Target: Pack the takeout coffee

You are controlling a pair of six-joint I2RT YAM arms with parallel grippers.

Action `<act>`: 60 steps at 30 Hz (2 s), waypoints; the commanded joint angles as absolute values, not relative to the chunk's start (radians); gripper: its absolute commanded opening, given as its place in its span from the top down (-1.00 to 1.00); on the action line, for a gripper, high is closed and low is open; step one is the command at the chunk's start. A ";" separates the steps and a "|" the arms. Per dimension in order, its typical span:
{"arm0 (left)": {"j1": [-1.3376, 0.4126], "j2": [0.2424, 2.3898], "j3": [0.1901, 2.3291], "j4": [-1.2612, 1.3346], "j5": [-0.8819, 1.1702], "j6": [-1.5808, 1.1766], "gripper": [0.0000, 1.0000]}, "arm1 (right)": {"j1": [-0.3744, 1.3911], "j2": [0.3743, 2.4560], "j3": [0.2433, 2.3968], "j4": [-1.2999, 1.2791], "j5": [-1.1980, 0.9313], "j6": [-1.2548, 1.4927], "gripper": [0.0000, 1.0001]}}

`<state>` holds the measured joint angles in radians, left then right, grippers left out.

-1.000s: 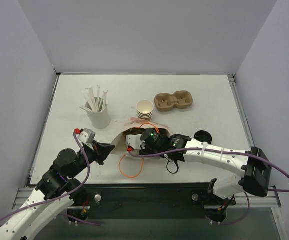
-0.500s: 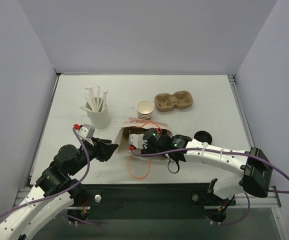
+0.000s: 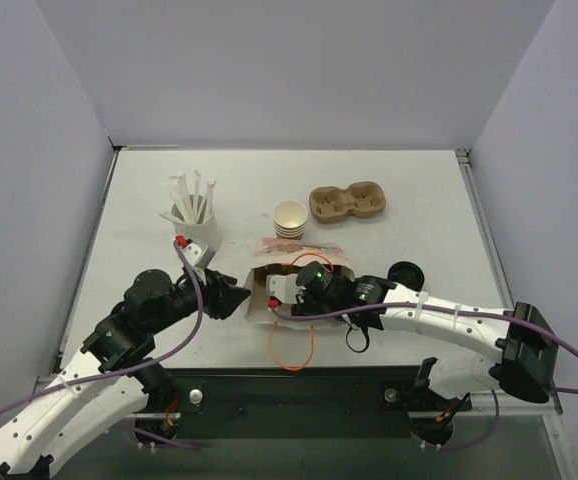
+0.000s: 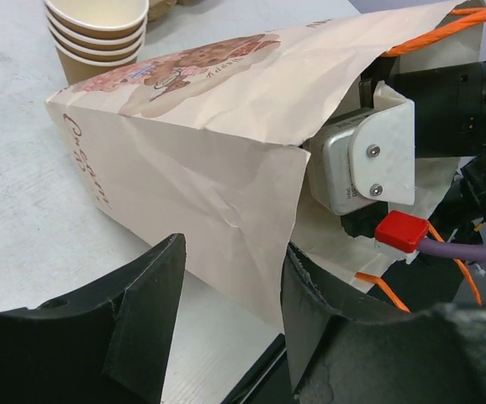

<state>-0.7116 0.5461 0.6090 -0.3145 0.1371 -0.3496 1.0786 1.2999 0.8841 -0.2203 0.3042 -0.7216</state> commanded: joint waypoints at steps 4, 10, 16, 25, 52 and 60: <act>-0.709 0.587 0.641 -0.204 0.245 -0.321 0.22 | 1.069 1.249 0.876 -0.241 0.324 -0.749 0.32; -0.709 0.583 0.586 -0.153 0.264 -0.376 1.00 | 1.094 1.239 0.894 -0.230 0.365 -0.713 0.32; -0.716 0.557 0.528 -0.103 0.235 -0.413 1.00 | 1.101 1.198 0.829 -0.216 0.419 -0.663 0.33; -0.747 0.557 0.495 -0.040 0.212 -0.431 1.00 | 1.075 1.230 0.815 -0.112 0.437 -0.586 0.31; -0.747 0.551 0.486 -0.075 0.203 -0.439 1.00 | 1.043 1.267 0.801 -0.032 0.382 -0.486 0.31; -0.746 0.540 0.483 -0.095 0.192 -0.440 1.00 | 1.029 1.296 0.810 -0.028 0.368 -0.494 0.31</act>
